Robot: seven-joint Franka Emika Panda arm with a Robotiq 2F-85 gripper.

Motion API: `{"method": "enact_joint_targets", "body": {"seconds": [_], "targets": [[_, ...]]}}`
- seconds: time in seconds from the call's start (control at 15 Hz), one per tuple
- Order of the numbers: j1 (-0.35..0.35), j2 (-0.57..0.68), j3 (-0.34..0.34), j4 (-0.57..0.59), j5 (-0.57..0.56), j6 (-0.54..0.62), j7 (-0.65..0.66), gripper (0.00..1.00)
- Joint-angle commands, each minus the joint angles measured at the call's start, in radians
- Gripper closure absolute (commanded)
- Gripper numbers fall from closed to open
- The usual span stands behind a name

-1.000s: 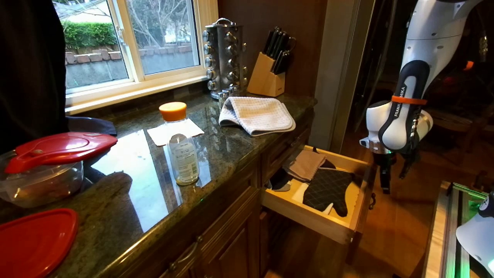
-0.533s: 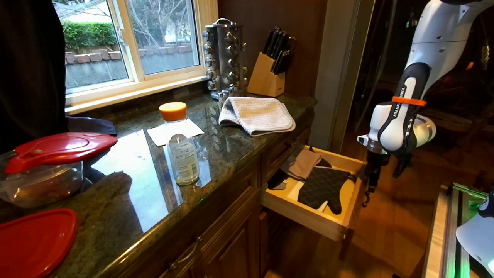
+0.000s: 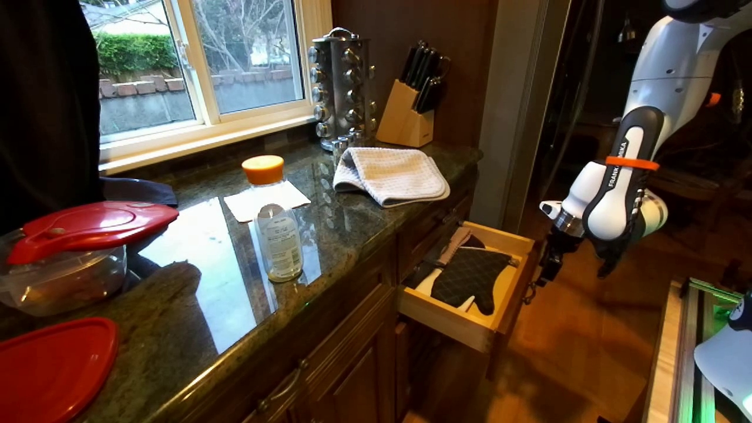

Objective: Close the open drawer

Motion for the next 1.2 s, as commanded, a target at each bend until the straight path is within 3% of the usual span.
{"method": "enact_joint_targets", "body": {"seconds": [0.0, 0.2, 0.6, 1.13], "targets": [[-0.01, 0.095, -0.002, 0.04, -0.087, 0.125, 0.036, 0.0], [0.038, 0.071, -0.039, 0.032, -0.103, 0.131, 0.061, 0.0], [0.042, 0.098, -0.04, 0.054, -0.108, 0.141, 0.062, 0.0], [0.129, 0.252, -0.031, 0.217, -0.091, 0.196, 0.116, 0.0]]}}
